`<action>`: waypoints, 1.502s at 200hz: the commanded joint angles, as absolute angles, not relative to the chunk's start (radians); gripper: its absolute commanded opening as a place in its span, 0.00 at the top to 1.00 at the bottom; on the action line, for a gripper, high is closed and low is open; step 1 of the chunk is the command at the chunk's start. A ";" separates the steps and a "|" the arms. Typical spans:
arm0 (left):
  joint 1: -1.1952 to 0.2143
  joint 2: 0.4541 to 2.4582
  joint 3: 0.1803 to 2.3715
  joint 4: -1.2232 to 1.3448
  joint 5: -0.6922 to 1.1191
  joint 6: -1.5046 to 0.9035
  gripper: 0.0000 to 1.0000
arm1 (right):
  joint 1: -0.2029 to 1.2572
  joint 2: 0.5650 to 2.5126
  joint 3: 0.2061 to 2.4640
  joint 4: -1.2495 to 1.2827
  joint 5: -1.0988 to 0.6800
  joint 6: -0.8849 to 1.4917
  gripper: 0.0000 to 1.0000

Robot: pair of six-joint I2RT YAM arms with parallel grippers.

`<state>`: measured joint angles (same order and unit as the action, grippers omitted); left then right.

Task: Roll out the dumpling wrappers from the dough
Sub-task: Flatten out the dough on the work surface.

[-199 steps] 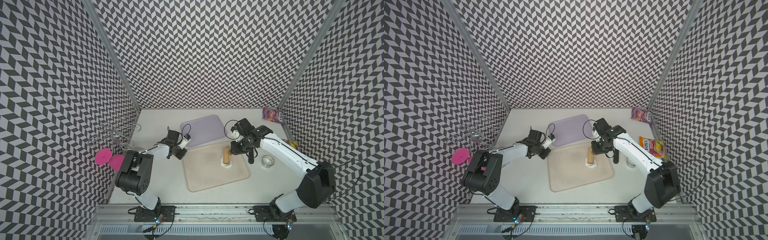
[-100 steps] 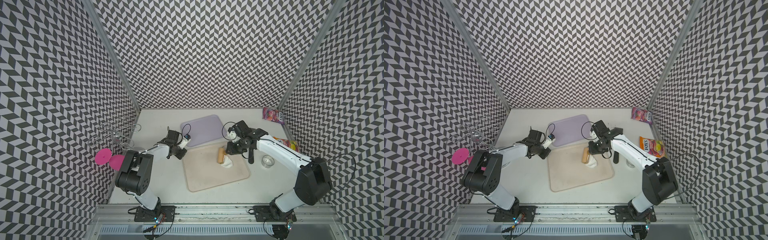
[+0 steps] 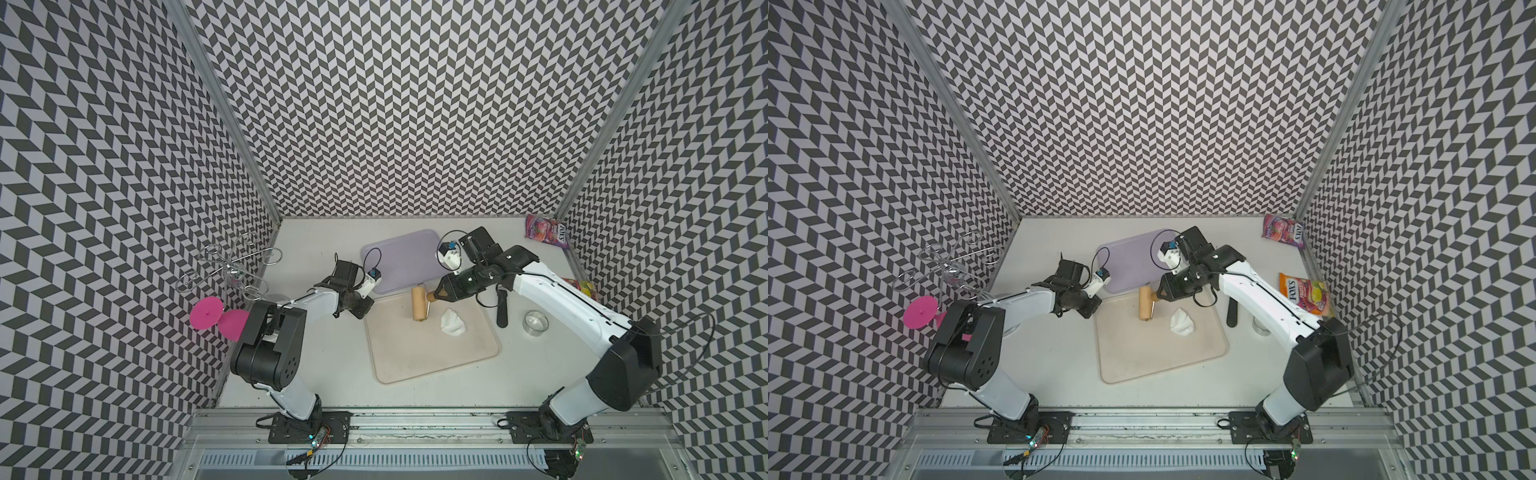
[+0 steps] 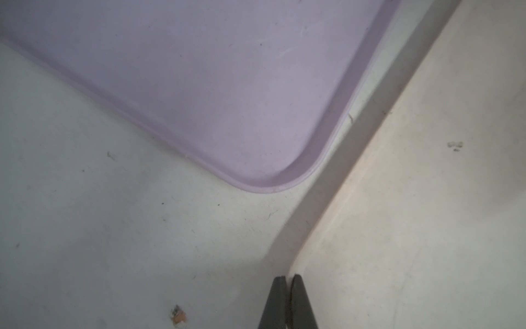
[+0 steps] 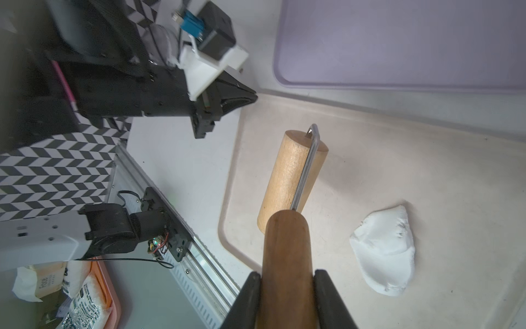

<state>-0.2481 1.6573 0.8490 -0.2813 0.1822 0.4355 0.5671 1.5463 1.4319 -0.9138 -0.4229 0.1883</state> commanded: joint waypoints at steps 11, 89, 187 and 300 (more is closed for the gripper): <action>-0.229 1.674 0.784 -0.409 0.093 0.452 1.00 | 0.556 1.487 1.486 -1.008 -0.229 0.211 1.00; -0.224 1.543 0.711 -0.429 0.036 0.456 1.00 | 0.576 1.410 1.436 -1.184 -0.115 0.198 1.00; -0.224 1.538 0.738 -0.436 0.063 0.437 1.00 | 0.741 1.546 1.476 -1.233 0.047 0.208 1.00; -0.224 1.538 0.747 -0.439 0.070 0.439 1.00 | 0.741 1.679 1.459 -1.161 0.062 0.173 1.00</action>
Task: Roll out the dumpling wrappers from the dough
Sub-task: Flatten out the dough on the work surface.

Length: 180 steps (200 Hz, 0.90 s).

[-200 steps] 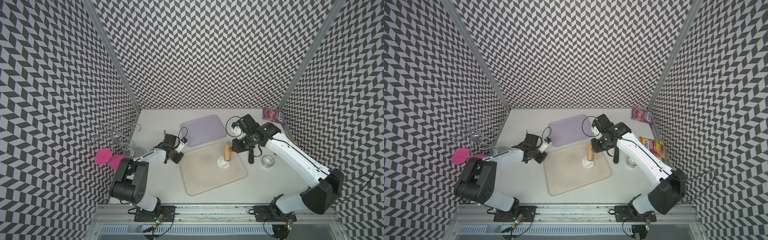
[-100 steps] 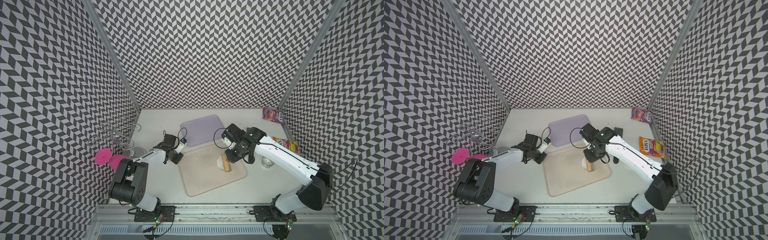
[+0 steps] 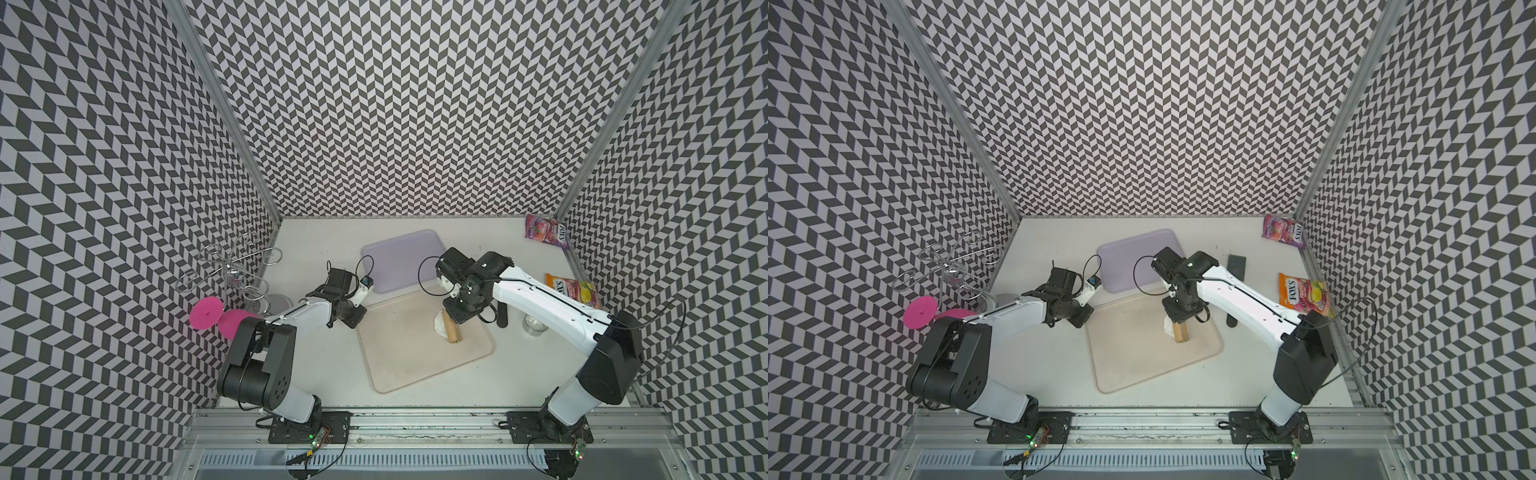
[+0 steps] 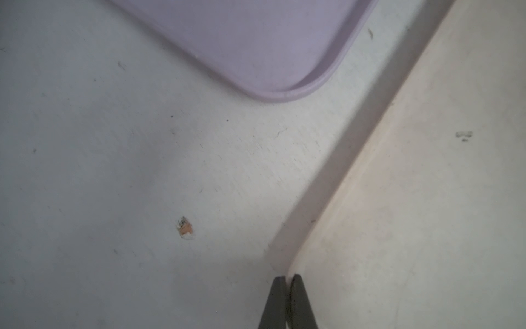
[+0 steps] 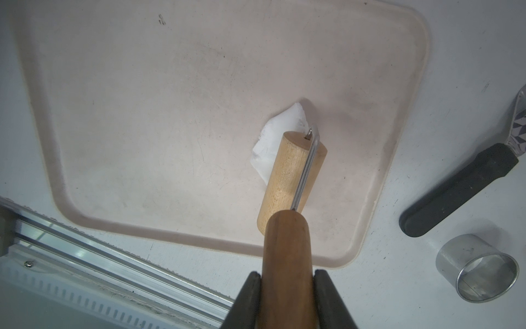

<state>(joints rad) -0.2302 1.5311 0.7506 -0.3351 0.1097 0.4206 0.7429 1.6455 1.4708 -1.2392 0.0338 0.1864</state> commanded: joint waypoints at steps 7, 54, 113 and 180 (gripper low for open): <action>-0.224 1.540 0.747 -0.440 0.071 0.439 1.00 | 0.740 1.685 1.447 -1.155 0.070 0.173 1.00; -0.225 1.542 0.746 -0.438 0.068 0.440 1.00 | 0.689 1.715 1.381 -1.146 0.122 0.213 1.00; -0.224 1.551 0.748 -0.436 0.066 0.438 1.00 | 0.670 1.764 1.368 -1.135 0.112 0.203 1.00; -0.224 1.555 0.746 -0.434 0.073 0.439 1.00 | 0.675 1.831 1.335 -1.054 0.076 0.183 1.00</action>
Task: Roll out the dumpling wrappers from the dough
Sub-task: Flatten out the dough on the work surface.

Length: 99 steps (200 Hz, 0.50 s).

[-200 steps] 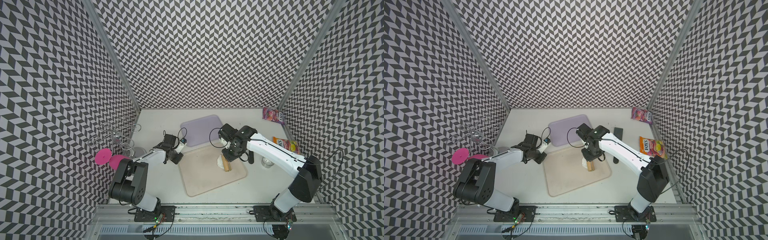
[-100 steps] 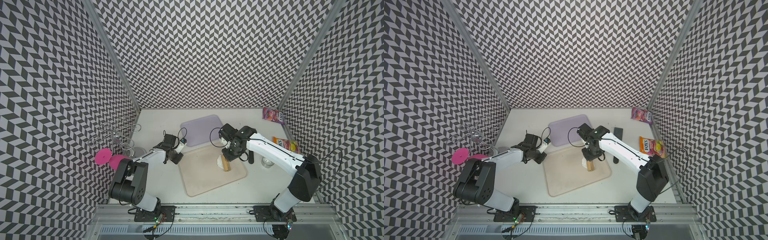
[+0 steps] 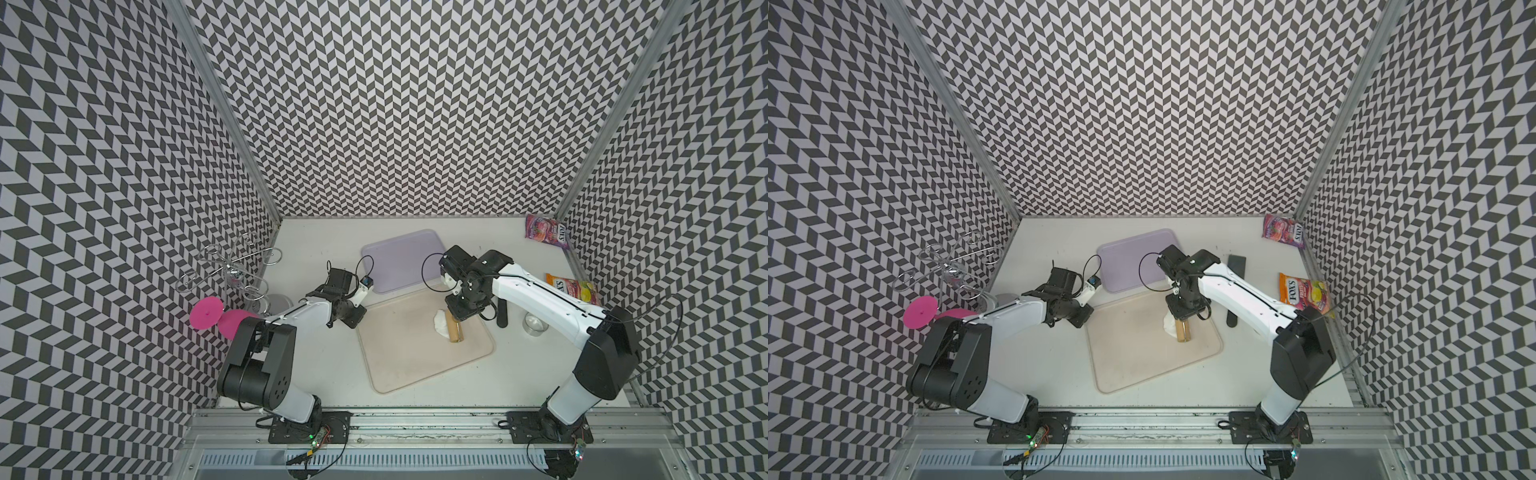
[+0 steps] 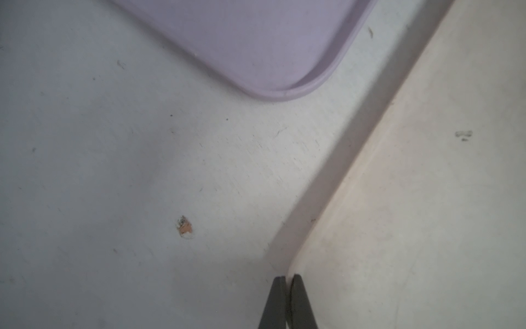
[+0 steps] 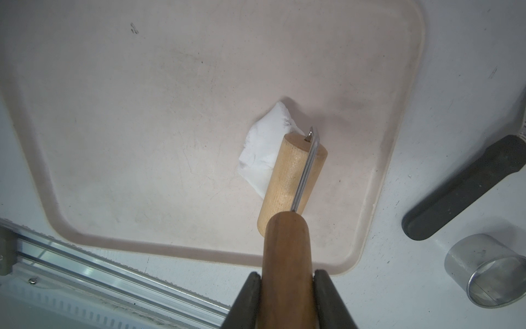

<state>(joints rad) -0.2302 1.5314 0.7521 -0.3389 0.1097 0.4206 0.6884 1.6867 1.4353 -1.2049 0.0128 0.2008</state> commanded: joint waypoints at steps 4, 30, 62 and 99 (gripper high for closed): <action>-0.224 1.555 0.746 -0.433 0.074 0.439 1.00 | 0.675 1.834 1.332 -1.049 0.072 0.182 1.00; -0.224 1.553 0.745 -0.433 0.077 0.439 1.00 | 0.676 1.854 1.316 -1.023 0.051 0.175 1.00; -0.224 1.554 0.746 -0.433 0.086 0.439 1.00 | 0.678 1.873 1.299 -0.993 0.025 0.167 1.00; -0.224 1.562 0.745 -0.428 0.095 0.440 1.00 | 0.678 1.887 1.281 -0.961 -0.020 0.157 1.00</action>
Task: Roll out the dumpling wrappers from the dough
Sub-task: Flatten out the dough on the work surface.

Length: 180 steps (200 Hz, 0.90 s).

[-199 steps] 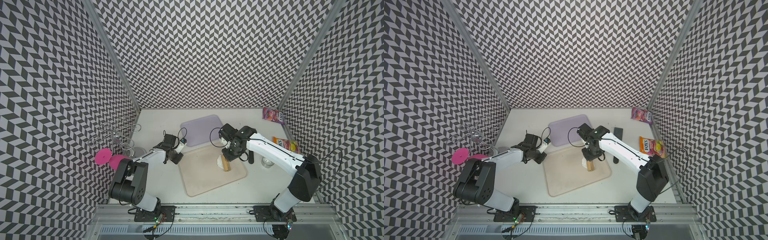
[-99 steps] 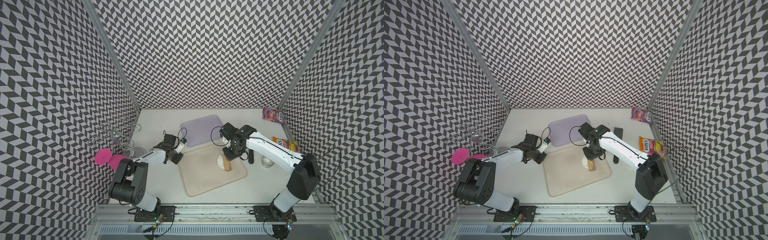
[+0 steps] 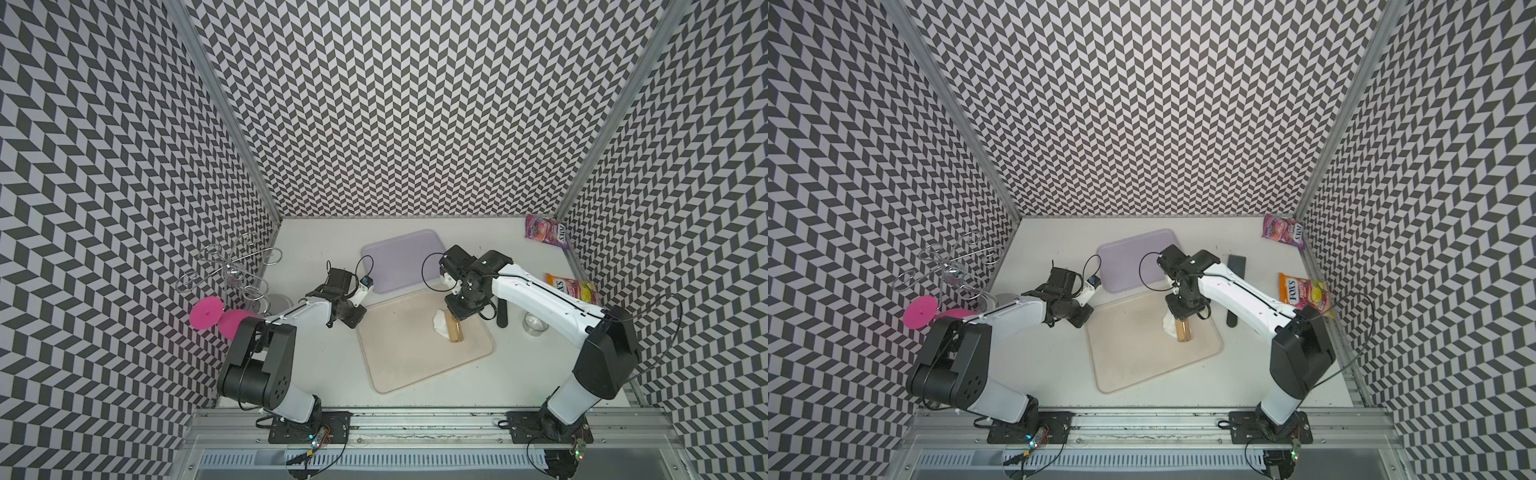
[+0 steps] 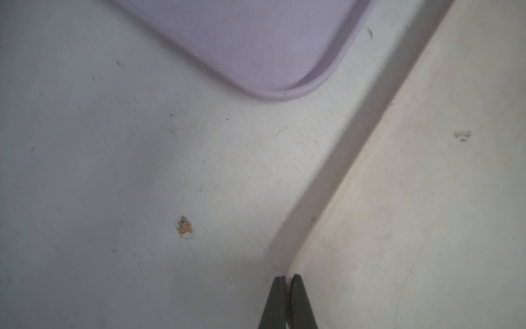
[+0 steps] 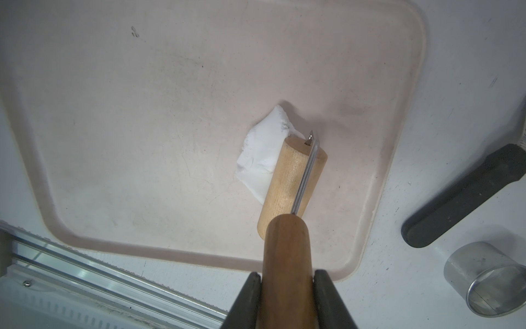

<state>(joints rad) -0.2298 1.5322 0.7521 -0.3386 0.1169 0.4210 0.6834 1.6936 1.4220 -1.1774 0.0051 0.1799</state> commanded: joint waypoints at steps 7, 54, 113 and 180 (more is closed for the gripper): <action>-0.224 1.566 0.745 -0.428 0.099 0.440 1.00 | 0.678 1.887 1.279 -0.955 -0.032 0.155 1.00; -0.232 1.583 0.739 -0.421 0.116 0.439 1.00 | 0.676 1.880 1.267 -0.920 -0.142 0.144 1.00; -0.232 1.580 0.736 -0.417 0.106 0.439 1.00 | 0.652 1.887 1.234 -0.891 -0.153 0.194 1.00; -0.209 1.564 0.711 -0.423 0.026 0.503 1.00 | 0.620 1.892 1.215 -0.979 0.046 0.246 1.00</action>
